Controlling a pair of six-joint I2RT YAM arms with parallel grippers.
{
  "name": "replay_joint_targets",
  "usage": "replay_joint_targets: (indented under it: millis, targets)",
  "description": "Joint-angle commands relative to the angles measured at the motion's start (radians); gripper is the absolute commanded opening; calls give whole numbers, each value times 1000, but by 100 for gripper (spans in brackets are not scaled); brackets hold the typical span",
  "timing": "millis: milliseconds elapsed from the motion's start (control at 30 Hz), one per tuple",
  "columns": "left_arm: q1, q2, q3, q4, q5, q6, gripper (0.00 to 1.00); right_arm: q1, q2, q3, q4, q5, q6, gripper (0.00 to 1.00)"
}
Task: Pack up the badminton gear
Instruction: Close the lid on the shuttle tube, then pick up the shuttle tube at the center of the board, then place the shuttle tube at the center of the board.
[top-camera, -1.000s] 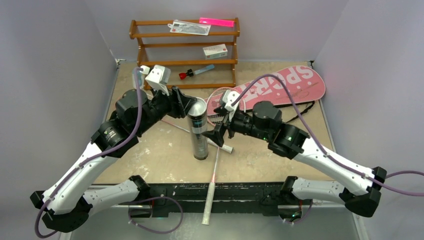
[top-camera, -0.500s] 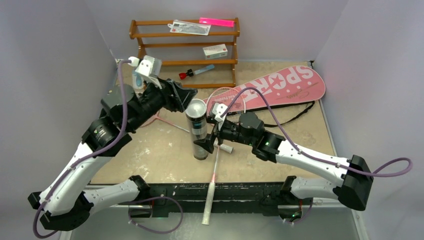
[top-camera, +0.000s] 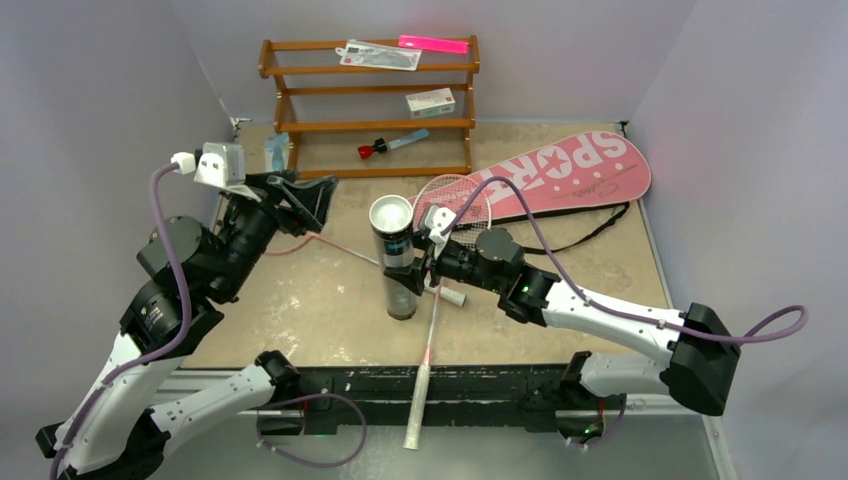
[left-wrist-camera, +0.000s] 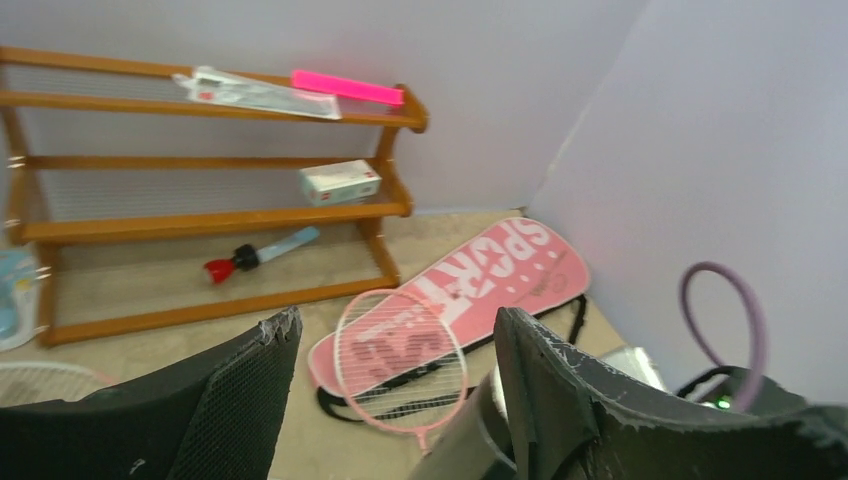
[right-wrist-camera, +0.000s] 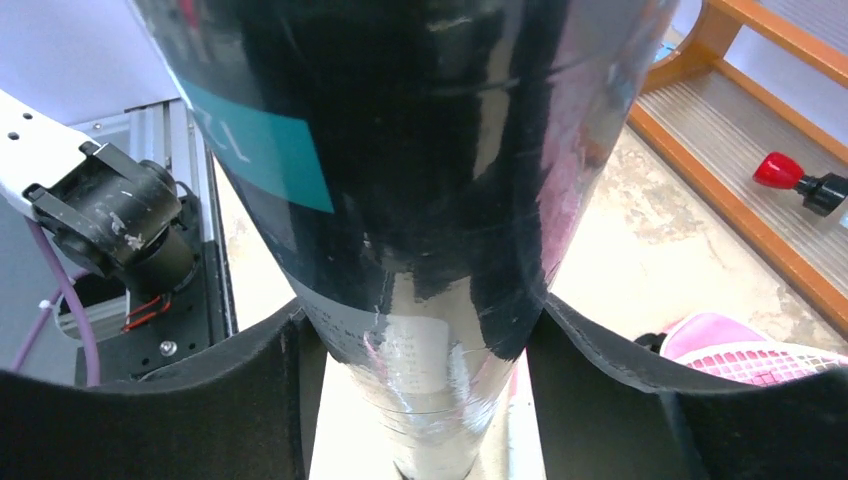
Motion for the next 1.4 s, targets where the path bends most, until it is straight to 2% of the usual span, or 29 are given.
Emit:
replay_joint_targets:
  millis: [0, 167, 300, 500, 633, 733, 833, 967, 1100, 1267, 1367]
  targets:
    - [3, -47, -58, -21, -205, 58, 70, 5, -33, 28, 35, 19, -11, 59]
    - [3, -167, -153, -3, -312, 75, 70, 5, -55, 101, -13, 44, 5, 50]
    - [3, -225, -199, -13, -324, 72, 70, 5, -55, 272, -146, 87, 4, 50]
    - [3, -204, -193, -122, -289, 53, 70, 2, 12, 598, -600, 189, 61, 51]
    - [3, -194, -216, -141, -243, 26, 70, -4, 28, 697, -818, 381, 105, 48]
    - [3, -184, -245, -132, -172, 10, 70, -57, 61, 774, -1030, 472, 145, 47]
    - [3, -146, -263, -141, -101, -11, 70, -179, 74, 796, -1189, 455, 178, 45]
    - [3, -94, -294, -140, -6, -54, 70, -338, 72, 782, -1295, 420, 189, 46]
    - [3, -56, -344, -92, 82, -95, 72, -465, 55, 719, -1296, 350, 216, 46]
    - [3, -18, -405, -49, 163, -128, 73, -484, 32, 617, -1225, 193, 216, 46]
    - [3, 21, -474, 1, 238, -159, 73, -484, 39, 616, -1264, 235, 219, 46]
